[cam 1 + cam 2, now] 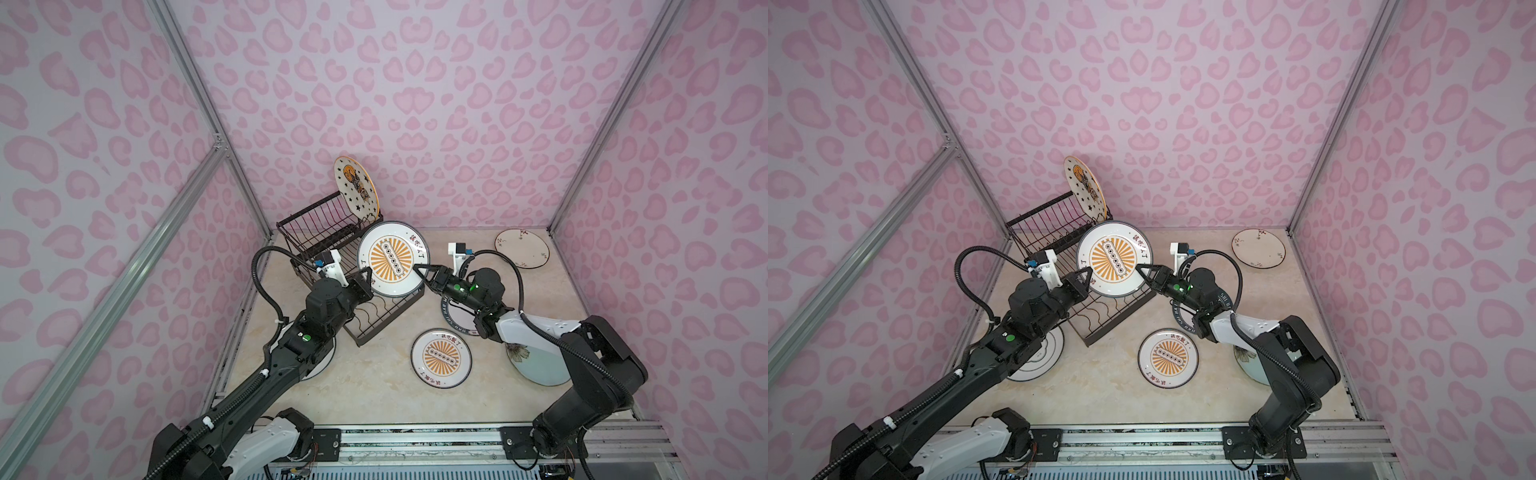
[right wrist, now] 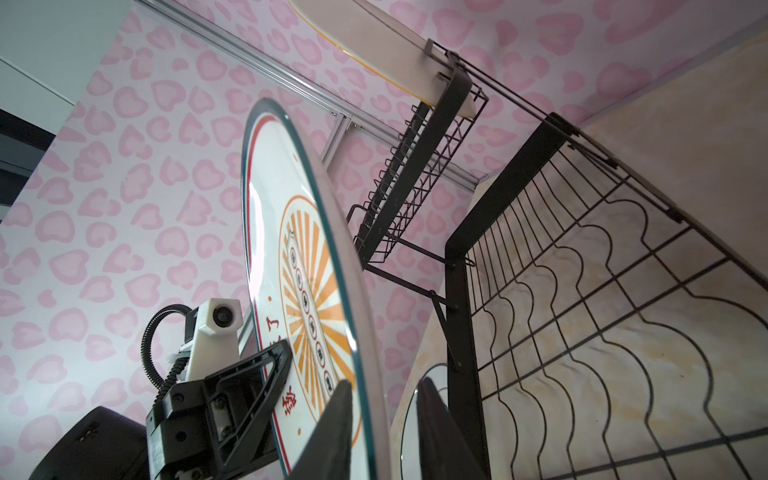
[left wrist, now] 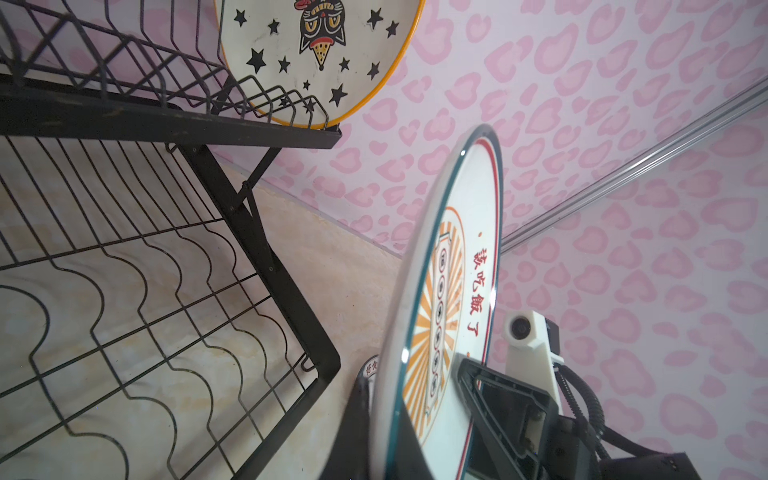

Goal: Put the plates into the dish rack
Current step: 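Raise the sunburst plate over the upper tier while the left gripper draws back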

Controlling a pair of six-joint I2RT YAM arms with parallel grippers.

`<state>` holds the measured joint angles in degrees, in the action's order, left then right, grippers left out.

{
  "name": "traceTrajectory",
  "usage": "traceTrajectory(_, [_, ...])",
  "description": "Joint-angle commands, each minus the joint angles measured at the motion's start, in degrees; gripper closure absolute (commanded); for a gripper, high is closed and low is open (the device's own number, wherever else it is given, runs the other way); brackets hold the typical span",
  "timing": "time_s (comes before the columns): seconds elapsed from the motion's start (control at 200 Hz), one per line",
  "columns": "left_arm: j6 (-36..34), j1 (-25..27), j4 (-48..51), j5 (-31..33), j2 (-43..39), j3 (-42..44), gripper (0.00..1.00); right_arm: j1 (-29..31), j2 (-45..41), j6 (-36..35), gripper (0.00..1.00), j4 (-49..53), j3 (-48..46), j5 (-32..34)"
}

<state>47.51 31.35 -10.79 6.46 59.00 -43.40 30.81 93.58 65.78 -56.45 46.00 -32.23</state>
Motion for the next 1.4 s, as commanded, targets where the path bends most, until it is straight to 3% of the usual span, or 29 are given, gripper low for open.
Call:
traceTrajectory(0.0, [0.75, -0.06, -4.94, 0.42, -0.34, 0.37, 0.96, 0.22, 0.72, 0.71, 0.8, -2.86, 0.58, -0.1])
traceTrajectory(0.26, [0.7, -0.07, -4.35, 0.12, 0.5, -0.1, 0.96, 0.24, 0.84, 0.67, 1.0, -3.06, 1.93, -1.6])
traceTrajectory(0.405, [0.51, -0.1, -2.41, 0.72, 0.62, -0.87, 0.95, 0.23, 0.32, 0.27, 1.0, -2.64, 2.08, -1.61])
traceTrajectory(0.47, [0.65, -0.06, -1.32, 1.46, 0.33, -1.05, 0.82, 0.16, 0.04, -0.02, 1.0, -2.44, 2.29, -1.31])
traceTrajectory(0.56, [0.47, -0.06, -0.85, 2.32, -0.41, -0.82, 0.49, 0.14, -0.56, -0.76, 1.0, -1.37, 2.64, -0.71])
traceTrajectory(0.63, [-0.36, -0.06, -0.47, 2.83, -1.04, -0.96, 0.41, 0.12, -1.03, -2.45, 1.0, 1.92, 3.97, -0.45])
traceTrajectory(0.825, [-2.92, -0.06, 8.46, 5.84, -5.17, -1.84, 0.39, -0.56, -1.7, -8.75, 1.0, 10.42, 9.16, 1.02])
traceTrajectory(0.94, [-5.46, -0.06, 16.28, 10.87, -10.6, -1.68, 0.38, -0.65, -0.53, -11.59, 1.0, 13.82, 14.15, 1.9])
traceTrajectory(1.225, [-8.67, -0.06, 34.66, 18.9, -21.83, -2.12, 0.36, -0.38, 6.89, -17.39, 1.0, 21.16, 30.59, 3.2])
traceTrajectory(1.395, [-8.42, -0.06, 39.27, 21.34, -26.02, -1.33, 0.35, -0.05, 11.3, -19.82, 1.0, 23.73, 38.63, 4.33])
